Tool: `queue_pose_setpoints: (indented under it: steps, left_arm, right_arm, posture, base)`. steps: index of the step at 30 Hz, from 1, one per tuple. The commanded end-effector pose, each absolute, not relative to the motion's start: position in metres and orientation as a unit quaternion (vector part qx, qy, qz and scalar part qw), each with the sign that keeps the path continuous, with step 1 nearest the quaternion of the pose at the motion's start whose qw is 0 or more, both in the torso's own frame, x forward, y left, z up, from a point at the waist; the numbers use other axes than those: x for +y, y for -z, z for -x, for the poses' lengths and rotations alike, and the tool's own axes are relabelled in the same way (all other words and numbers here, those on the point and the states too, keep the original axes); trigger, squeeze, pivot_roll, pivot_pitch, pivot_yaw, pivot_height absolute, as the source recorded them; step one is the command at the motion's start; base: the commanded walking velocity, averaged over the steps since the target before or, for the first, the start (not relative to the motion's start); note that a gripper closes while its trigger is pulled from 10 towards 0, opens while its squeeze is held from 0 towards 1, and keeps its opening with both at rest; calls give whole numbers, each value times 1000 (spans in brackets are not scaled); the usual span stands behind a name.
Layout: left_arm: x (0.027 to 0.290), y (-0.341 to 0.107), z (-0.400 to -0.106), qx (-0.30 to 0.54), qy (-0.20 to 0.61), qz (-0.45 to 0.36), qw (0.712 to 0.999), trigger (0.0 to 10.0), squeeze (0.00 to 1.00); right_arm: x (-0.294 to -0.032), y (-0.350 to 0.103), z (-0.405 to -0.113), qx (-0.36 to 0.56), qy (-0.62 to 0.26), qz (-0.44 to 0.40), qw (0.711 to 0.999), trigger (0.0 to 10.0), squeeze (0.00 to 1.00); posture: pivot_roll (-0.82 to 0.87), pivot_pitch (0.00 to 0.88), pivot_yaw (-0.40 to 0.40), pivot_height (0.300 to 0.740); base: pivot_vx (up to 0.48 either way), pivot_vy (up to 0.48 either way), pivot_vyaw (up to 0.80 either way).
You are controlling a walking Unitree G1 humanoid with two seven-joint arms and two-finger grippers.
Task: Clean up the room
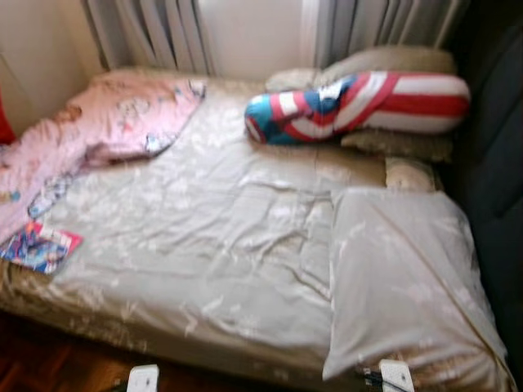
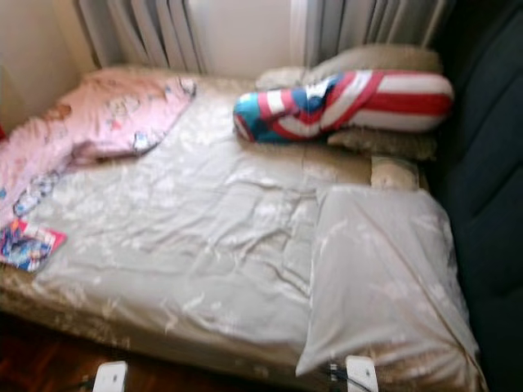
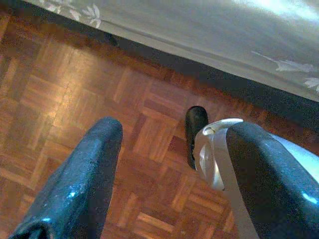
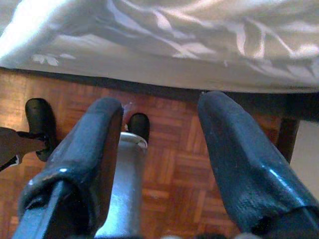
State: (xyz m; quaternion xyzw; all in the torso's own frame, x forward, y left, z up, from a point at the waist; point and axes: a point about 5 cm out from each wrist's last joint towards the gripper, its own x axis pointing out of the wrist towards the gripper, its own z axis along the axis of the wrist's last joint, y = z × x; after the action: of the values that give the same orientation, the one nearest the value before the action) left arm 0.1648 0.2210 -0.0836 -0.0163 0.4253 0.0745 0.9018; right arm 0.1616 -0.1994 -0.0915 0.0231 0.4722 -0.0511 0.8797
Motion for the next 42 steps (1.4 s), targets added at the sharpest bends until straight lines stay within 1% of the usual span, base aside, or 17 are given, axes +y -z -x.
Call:
queue_pose_setpoints:
  steps: [1, 42]
  left_arm:
    - [219, 87, -160, 437, -75, 20, 896, 10000, 0]
    - [218, 86, -161, 436, -76, 22, 897, 10000, 0]
  right_arm:
    - [-204, 94, -154, 485, 60, -24, 872, 10000, 0]
    - [-205, 94, -155, 483, 60, -26, 873, 10000, 0]
  posture:
    - [-3, 110, -10, 740]
    - [1, 111, -13, 740]
  base:
    - [0, 480, 0]
    - [0, 480, 0]
